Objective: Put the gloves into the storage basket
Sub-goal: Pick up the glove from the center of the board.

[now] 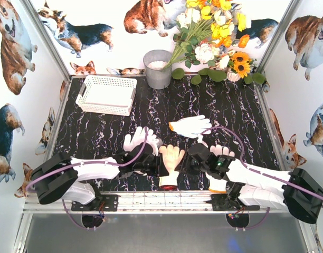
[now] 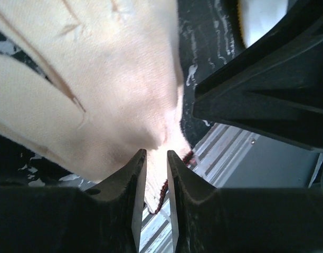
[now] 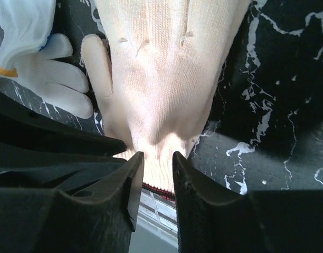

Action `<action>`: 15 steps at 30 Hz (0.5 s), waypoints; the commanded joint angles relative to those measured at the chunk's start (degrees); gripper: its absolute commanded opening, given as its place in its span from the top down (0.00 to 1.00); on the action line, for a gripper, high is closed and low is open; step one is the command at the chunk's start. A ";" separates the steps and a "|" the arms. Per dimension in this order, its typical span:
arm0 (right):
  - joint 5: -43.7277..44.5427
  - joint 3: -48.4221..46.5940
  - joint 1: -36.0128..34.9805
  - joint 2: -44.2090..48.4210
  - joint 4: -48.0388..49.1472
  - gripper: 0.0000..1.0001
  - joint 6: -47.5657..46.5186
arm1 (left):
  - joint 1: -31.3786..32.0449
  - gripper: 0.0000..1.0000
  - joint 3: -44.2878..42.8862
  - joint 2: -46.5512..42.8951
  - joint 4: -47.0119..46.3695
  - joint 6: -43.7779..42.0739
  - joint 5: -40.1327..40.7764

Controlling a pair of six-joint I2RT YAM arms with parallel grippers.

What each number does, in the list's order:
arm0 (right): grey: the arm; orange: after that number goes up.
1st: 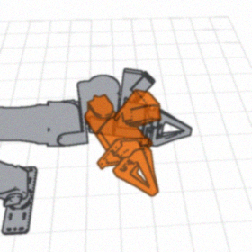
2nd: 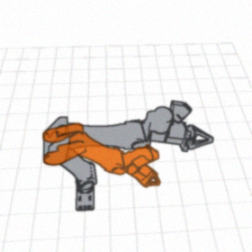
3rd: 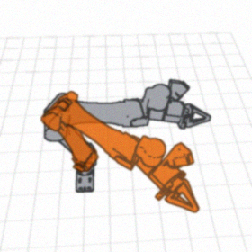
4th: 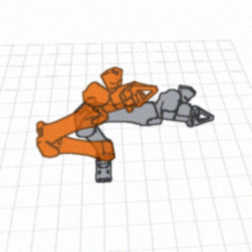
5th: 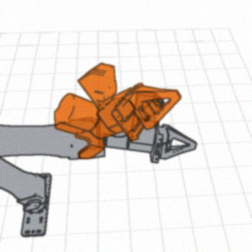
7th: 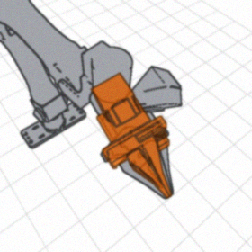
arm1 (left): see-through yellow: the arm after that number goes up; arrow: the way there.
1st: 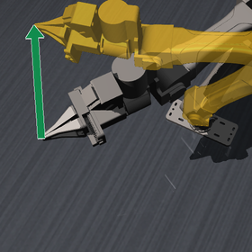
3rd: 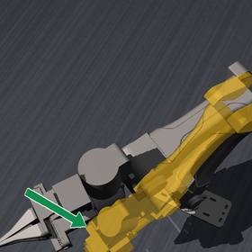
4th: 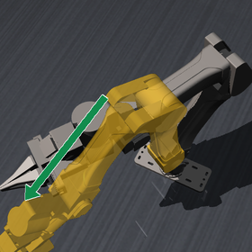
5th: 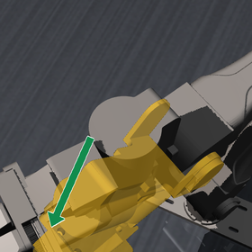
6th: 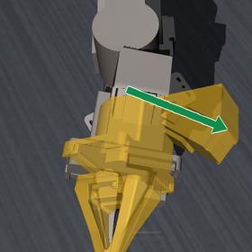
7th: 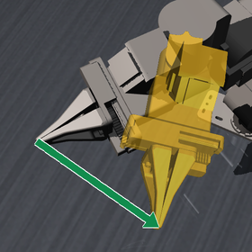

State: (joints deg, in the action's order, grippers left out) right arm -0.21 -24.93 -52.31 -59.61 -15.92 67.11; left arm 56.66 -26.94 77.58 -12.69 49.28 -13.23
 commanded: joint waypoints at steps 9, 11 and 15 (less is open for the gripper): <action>-5.08 -4.77 0.28 -13.47 11.24 0.81 -1.45 | 0.38 0.85 4.84 -2.52 4.85 -1.39 1.37; -4.99 -5.31 0.28 -15.76 11.21 0.84 -1.17 | 0.35 0.85 5.78 -3.18 5.26 -1.38 1.60; -4.13 -5.33 0.28 -16.90 9.42 0.85 -0.71 | 0.45 0.85 7.10 -4.75 6.58 -1.29 3.00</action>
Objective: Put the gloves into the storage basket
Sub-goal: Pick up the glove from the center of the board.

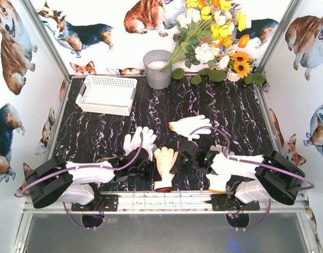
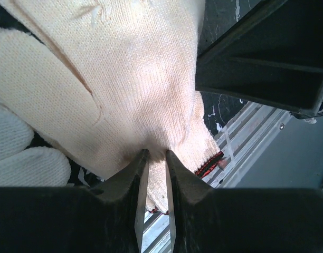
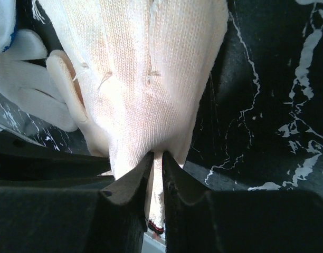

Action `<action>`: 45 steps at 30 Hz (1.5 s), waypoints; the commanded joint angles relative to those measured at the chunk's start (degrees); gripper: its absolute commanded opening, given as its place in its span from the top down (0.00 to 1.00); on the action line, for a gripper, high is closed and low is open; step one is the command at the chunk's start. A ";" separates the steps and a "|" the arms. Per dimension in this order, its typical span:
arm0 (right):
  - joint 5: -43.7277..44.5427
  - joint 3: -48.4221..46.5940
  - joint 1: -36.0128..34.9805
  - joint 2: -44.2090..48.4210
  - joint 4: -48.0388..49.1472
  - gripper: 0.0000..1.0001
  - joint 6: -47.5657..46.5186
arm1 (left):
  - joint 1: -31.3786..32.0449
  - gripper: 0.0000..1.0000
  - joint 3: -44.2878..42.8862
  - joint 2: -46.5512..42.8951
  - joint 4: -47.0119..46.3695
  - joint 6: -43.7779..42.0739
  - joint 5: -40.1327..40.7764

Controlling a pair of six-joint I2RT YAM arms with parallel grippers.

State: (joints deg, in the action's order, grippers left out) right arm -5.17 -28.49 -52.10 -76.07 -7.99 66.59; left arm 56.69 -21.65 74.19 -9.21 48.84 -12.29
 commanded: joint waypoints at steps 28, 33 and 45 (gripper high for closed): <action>-7.04 -6.08 -0.90 -3.97 8.34 0.88 -4.20 | 3.24 0.78 0.52 -6.48 -0.50 -1.37 -1.85; -2.58 -8.09 -0.85 -6.97 4.04 0.91 -4.77 | 4.35 0.80 0.02 -2.00 5.54 -2.48 -0.17; 1.38 -11.07 3.77 -8.49 -0.22 0.85 -9.06 | 7.38 0.80 -1.09 -4.95 10.10 -0.76 3.44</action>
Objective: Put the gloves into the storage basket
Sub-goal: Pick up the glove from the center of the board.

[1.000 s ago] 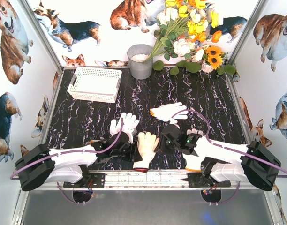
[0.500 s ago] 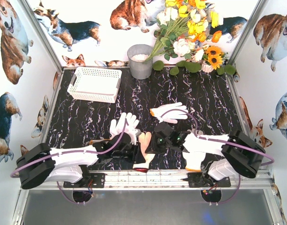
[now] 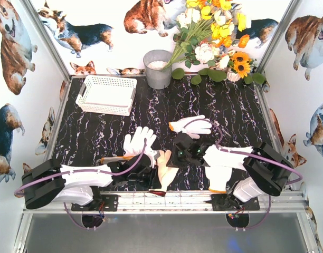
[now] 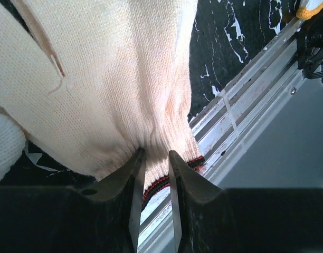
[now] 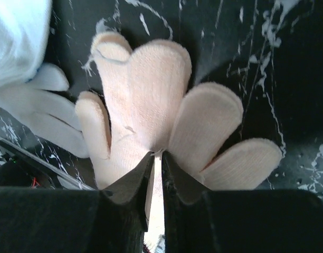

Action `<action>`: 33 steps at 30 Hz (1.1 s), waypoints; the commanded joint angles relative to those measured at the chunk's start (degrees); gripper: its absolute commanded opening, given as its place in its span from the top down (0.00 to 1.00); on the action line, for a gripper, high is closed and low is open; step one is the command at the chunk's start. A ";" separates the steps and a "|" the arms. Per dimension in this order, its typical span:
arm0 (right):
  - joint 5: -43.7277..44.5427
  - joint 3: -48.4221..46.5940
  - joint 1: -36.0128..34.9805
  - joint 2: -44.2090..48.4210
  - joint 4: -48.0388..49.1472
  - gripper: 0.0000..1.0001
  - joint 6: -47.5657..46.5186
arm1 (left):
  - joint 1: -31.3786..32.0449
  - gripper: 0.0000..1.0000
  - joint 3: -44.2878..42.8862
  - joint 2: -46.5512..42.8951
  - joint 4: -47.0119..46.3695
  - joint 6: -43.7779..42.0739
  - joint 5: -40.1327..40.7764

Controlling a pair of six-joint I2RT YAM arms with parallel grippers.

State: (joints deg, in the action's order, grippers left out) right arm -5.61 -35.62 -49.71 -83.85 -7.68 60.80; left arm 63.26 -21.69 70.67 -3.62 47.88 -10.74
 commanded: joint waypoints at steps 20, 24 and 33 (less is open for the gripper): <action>-3.52 -11.90 1.53 14.39 -16.33 0.44 -7.62 | -6.15 0.16 -13.03 -12.04 15.85 -9.94 4.81; -4.07 -7.74 -2.31 16.50 -14.38 0.39 -4.44 | -8.34 0.13 -7.22 -15.93 16.25 -7.03 0.63; -5.64 3.42 -4.90 20.83 -11.38 0.41 3.52 | -11.22 0.18 -0.05 -17.47 11.05 0.07 -6.87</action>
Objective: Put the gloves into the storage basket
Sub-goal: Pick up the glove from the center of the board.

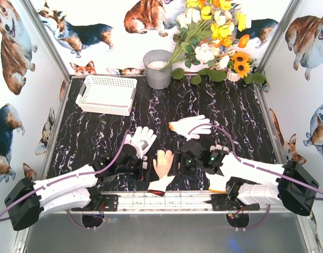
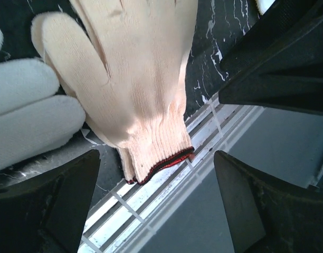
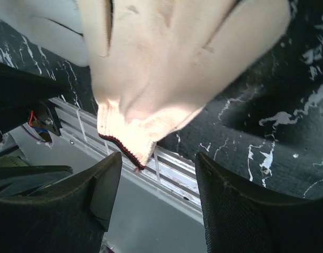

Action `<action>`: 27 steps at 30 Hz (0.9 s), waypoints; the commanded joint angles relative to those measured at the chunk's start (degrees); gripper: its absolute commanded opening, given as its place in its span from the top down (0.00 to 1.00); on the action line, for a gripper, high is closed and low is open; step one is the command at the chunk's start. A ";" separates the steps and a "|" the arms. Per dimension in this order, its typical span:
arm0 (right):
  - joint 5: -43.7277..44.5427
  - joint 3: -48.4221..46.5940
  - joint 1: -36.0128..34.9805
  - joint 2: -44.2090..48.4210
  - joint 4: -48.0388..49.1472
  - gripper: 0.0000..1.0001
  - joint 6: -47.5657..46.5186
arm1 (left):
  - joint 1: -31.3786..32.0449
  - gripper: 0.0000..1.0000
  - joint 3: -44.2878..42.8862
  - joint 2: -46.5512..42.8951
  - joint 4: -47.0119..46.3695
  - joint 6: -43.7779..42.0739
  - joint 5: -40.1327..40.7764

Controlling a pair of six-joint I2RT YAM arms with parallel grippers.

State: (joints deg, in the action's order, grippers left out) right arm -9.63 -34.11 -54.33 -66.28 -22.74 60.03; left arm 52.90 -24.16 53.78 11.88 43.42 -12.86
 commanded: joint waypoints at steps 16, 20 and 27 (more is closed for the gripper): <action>-6.15 7.61 -2.19 -2.88 14.71 0.56 9.95 | -1.34 0.39 6.83 2.45 -5.19 9.93 -4.77; -6.21 8.75 -2.28 -5.01 16.91 0.60 10.81 | -1.31 0.44 9.17 2.34 -7.59 11.64 -5.45; -5.48 10.83 -2.40 -7.39 19.91 0.67 12.36 | -1.32 0.53 13.02 5.16 -17.73 16.04 -7.96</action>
State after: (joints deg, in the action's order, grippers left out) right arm -15.38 -23.81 -56.25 -73.03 -7.64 71.13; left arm 51.88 -13.23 57.30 0.49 56.77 -19.31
